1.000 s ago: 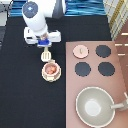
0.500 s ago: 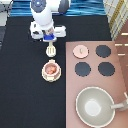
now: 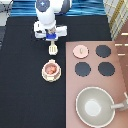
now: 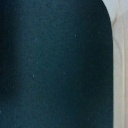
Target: Take the lid off the pot, put the pot on the plate, and use the tool to push the pot to the front of the table.
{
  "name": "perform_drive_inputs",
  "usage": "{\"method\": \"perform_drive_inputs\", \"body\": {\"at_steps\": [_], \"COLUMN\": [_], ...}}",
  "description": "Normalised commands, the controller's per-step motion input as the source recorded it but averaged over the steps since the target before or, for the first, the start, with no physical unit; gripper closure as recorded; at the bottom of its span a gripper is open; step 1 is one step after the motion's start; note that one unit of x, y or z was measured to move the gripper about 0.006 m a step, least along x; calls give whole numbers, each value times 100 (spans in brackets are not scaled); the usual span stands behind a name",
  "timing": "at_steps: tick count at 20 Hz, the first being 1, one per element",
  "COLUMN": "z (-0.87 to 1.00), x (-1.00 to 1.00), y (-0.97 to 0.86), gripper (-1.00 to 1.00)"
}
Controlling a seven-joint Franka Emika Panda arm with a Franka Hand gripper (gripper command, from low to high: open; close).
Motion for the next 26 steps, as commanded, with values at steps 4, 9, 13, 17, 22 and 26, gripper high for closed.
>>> {"method": "perform_drive_inputs", "body": {"at_steps": [4, 9, 13, 17, 22, 26], "z": [14, 21, 18, 14, 4, 2], "x": [69, 76, 78, 81, 85, 89], "y": [-7, -10, -8, -6, -2, 0], "gripper": [100, 100, 100, 100, 100, 100]}}
